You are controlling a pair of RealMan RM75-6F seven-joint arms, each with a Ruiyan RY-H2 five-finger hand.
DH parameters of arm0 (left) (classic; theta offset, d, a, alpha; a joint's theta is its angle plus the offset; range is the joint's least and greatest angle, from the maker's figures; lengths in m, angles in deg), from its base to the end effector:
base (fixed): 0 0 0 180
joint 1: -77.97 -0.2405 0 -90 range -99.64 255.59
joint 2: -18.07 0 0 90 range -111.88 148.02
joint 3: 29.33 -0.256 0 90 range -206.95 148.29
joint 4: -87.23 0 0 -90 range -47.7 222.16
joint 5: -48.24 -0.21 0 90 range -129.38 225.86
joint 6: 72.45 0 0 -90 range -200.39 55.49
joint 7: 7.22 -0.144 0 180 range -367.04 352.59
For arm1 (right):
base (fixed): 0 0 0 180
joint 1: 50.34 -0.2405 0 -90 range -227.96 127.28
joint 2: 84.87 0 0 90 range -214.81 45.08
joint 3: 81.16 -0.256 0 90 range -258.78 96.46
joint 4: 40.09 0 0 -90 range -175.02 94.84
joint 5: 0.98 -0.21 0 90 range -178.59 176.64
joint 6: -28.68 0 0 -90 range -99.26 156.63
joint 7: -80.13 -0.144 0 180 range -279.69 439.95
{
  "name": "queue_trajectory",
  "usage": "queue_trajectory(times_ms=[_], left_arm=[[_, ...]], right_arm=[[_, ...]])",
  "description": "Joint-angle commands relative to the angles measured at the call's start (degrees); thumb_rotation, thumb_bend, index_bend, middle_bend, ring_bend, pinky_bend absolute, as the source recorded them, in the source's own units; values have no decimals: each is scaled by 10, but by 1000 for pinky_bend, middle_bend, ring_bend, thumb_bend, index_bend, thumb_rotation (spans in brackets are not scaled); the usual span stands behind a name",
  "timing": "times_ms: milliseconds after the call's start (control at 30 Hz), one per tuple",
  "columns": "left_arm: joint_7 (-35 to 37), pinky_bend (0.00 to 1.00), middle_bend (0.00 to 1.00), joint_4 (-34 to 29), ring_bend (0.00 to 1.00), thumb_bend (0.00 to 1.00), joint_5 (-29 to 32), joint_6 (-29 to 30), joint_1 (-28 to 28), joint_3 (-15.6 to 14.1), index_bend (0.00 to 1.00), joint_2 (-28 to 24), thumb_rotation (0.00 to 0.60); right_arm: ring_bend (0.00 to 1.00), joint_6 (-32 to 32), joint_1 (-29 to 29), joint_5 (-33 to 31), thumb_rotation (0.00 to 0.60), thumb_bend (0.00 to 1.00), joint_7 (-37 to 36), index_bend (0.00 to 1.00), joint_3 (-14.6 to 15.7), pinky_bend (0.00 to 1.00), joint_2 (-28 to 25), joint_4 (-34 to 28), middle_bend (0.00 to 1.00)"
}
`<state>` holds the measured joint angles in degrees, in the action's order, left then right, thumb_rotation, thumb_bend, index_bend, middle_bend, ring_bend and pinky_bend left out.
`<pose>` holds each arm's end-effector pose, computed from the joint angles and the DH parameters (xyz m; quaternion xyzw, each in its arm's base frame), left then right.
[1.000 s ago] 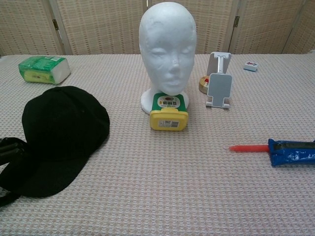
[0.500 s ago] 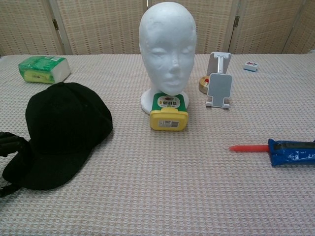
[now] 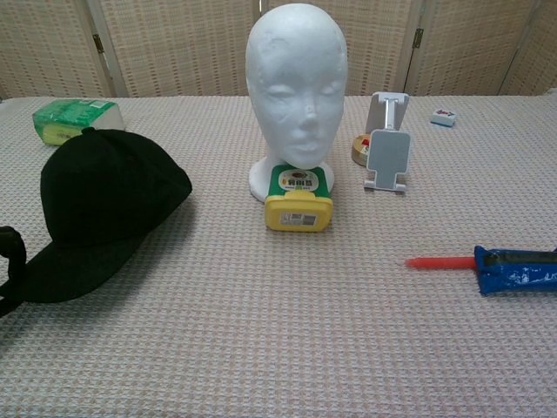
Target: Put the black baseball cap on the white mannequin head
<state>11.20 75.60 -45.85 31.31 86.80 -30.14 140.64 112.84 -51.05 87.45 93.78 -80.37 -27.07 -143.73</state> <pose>-0.3085 0.1884 -0.0286 -0.6276 -0.2318 -0.4997 0.5501 -0.2911 -0.1438 0.1635 0.6397 -0.3749 0.3079 0.5963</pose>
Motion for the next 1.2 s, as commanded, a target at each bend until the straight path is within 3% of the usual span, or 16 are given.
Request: queue_trajectory(times_ms=[33,767,1200], left_arm=[[0,626,620,2,506,372,6,2,0,4,670,3,600],[-71,693,668,7,554,448,23,107,37,22,698,-10,600],[-105,693,668,-32,554,448,31,171,61,38,692,-62,600]], right_arm=[[0,-1,0,0,600,254,1,0,0,0,0,0,0],[0,-3,0,6,600,254,3,0,5,0,-2,-4,0],[0,2,3,12,600,254,-5,0,6,0,-7,-5,0]])
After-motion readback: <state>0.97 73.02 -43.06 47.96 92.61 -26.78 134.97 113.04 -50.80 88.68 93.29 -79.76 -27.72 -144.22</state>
